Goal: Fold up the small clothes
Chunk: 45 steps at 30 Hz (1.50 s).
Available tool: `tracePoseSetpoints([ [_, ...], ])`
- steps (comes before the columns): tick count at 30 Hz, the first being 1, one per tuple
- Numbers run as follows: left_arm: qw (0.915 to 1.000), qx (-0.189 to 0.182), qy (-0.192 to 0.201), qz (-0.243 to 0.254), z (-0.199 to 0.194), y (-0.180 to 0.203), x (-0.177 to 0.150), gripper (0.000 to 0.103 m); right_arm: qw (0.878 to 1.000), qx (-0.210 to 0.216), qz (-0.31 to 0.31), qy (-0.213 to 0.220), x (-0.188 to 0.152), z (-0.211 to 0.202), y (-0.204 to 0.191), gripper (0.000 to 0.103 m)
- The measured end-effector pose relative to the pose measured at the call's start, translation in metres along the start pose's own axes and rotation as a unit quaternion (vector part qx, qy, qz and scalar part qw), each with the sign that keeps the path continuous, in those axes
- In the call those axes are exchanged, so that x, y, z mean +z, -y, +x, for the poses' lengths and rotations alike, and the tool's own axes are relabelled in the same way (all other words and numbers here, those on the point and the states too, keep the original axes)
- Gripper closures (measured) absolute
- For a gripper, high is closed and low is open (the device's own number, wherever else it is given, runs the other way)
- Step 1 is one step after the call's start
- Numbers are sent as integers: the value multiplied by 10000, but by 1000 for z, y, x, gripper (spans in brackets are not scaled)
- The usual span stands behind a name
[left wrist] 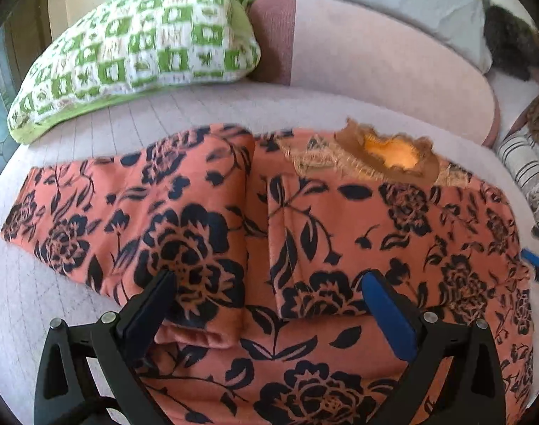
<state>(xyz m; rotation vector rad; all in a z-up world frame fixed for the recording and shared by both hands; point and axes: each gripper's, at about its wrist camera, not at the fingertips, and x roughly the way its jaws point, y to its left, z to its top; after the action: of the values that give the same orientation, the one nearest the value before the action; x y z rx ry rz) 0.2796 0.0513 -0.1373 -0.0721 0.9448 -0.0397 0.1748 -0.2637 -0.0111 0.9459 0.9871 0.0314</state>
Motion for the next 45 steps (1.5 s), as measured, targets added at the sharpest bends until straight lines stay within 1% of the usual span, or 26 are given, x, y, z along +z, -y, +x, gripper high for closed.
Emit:
tracePoseSetpoints([
  [3, 9998, 41, -183, 29, 13, 5, 3, 0, 9994, 180, -245, 141, 14, 5, -18, 27],
  [4, 9993, 209, -300, 116, 20, 9, 2, 0, 9995, -61, -293, 84, 22, 19, -11, 24],
  [6, 9969, 516, -474, 355, 29, 15, -2, 0, 9982, -574, -12, -157, 23, 52, 7, 29],
  [7, 9973, 484, -375, 401, 22, 16, -2, 0, 9988, -481, 75, 79, 22, 43, 6, 30],
  [10, 9997, 17, 224, 113, -21, -3, 6, 0, 9972, -284, -572, 385, 4, 12, -35, 30],
  [12, 9970, -333, 607, -346, -52, -37, 8, 0, 9949, -164, -941, 333, -20, -2, -55, 29],
  [14, 9918, -533, 765, -878, -70, -77, 6, 0, 9897, -276, -1365, 321, -55, -9, -68, 29],
  [16, 9800, -617, 791, -1719, -76, -141, -1, 0, 9811, -408, -1866, 304, -94, -16, -73, 29],
  [18, 9629, -664, 621, -2541, -65, -193, -6, 0, 9731, -577, -2215, 275, -122, -14, -65, 29],
  [19, 9489, -765, 554, -3011, -58, -218, -11, 0, 9719, -618, -2262, 187, -128, -10, -64, 29],
  [21, 9141, -932, 470, -3918, -42, -263, -23, 0, 9734, -523, -2232, 40, -128, -3, -55, 29],
  [22, 9049, -967, 438, -4122, -37, -274, -25, 0, 9740, -489, -2210, 63, -127, -1, -55, 29],
  [23, 8979, -1024, 424, -4261, -31, -283, -26, 0, 9747, -459, -2187, 82, -126, 3, -55, 29],
  [25, 8911, -952, 465, -4413, -23, -297, -21, 1, 9760, -369, -2143, 56, -127, 8, -52, 29],
  [29, 8934, -720, 499, -4407, -14, -302, -3, 2, 9770, -382, -2097, 62, -131, 16, -50, 29],
  [31, 8945, -571, 431, -4413, -7, -310, 3, 19, 9776, -344, -2074, 86, -129, 14, -49, 29],
  [32, 8935, -347, 357, -4463, -5, -316, 5, 25, 9782, -328, -2048, 104, -128, 17, -51, 29],
  [34, 8901, -73, 236, -4551, -2, -320, 7, 51, 9786, -309, -2028, 135, -127, 15, -50, 29],
  [35, 8881, 77, 126, -4595, -1, -323, 9, 58, 9788, -296, -2023, 136, -127, 14, -50, 29],
  [37, 8784, 367, -146, -4762, 1, -331, 10, 98, 9790, -279, -2012, 148, -126, 12, -49, 29],
  [39, 8769, 329, -183, -4792, 1, -335, 10, 99, 9790, -247, -2019, 160, -127, 10, -51, 29],
  [40, 8804, 397, -144, -4723, -3, -333, 12, 99, 9790, -217, -2021, 181, -126, 9, -52, 29],
  [41, 8898, 529, -7, -4532, -13, -326, 18, 99, 9789, -194, -2027, 199, -126, 7, -53, 29],
  [42, 9011, 670, 162, -4281, -25, -314, 26, 99, 9787, -157, -2032, 232, -126, 4, -54, 29],
  [43, 9175, 773, 412, -3880, -41, -293, 39, 99, 9789, -136, -2024, 250, -126, 2, -54, 29],
  [45, 9430, 742, 957, -3098, -77, -242, 62, 99, 9801, -66, -1966, 278, -124, 2, -54, 29],
])
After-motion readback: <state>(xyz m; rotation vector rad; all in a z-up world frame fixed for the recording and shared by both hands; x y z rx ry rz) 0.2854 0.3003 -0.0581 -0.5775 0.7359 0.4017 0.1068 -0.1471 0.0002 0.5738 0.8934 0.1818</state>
